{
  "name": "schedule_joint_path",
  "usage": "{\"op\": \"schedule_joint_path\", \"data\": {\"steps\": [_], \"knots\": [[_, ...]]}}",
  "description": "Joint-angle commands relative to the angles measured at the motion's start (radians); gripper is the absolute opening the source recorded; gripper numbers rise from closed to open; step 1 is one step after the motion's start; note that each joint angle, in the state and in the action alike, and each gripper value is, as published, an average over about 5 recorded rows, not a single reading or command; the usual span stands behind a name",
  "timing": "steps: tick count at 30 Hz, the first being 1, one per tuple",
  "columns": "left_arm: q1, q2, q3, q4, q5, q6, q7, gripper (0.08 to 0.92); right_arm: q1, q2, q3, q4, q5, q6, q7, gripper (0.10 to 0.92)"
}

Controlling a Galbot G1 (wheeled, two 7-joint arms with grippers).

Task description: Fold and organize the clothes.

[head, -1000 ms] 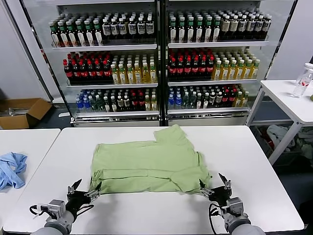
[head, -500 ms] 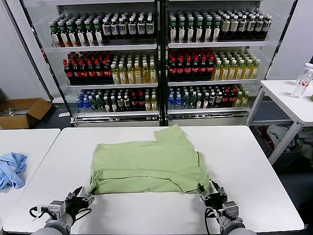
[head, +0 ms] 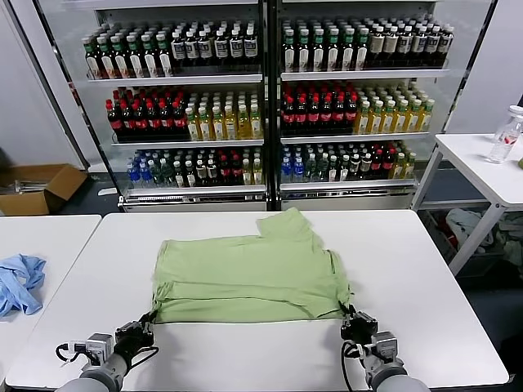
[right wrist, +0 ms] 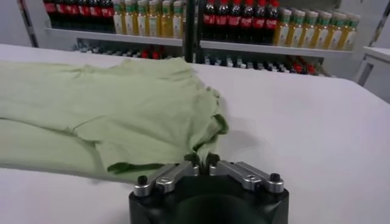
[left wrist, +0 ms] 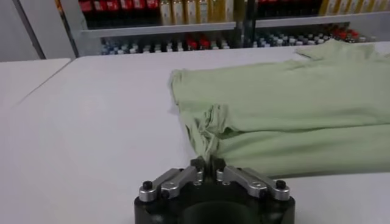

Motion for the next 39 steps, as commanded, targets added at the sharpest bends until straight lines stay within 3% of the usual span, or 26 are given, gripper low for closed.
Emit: {"op": "schedule_joint_path", "data": {"steps": [1, 13, 19, 23, 27, 33, 39], "knots": [[0.082, 0.0, -0.012, -0.115, 0.002, -0.026, 0.019, 0.103, -0.057, -0.04, 0.066, 0.061, 0.02, 0.008, -0.006, 0.122], [0.407, 0.029, -0.105, -0.263, 0.161, -0.055, 0.06, 0.085, -0.437, -0.018, 0.126, 0.241, -0.131, 0.113, 0.005, 0.122], [0.423, 0.015, -0.107, -0.27, 0.161, -0.05, 0.069, 0.085, -0.481, -0.011, 0.138, 0.263, -0.142, 0.136, 0.043, 0.128], [0.399, 0.008, -0.103, -0.278, 0.163, -0.037, 0.059, 0.095, -0.484, -0.008, 0.148, 0.294, -0.139, 0.099, 0.072, 0.213], [0.358, 0.004, -0.12, -0.307, 0.158, -0.033, 0.057, 0.18, -0.472, -0.015, 0.176, 0.37, -0.121, 0.055, 0.062, 0.317], [0.321, 0.005, -0.177, -0.387, 0.128, -0.002, 0.063, 0.37, -0.36, -0.046, 0.239, 0.482, -0.017, -0.054, 0.07, 0.482], [0.12, 0.035, -0.138, -0.281, 0.058, -0.018, 0.091, 0.544, 0.006, -0.055, 0.151, 0.335, 0.098, -0.169, 0.099, 0.655]]}}
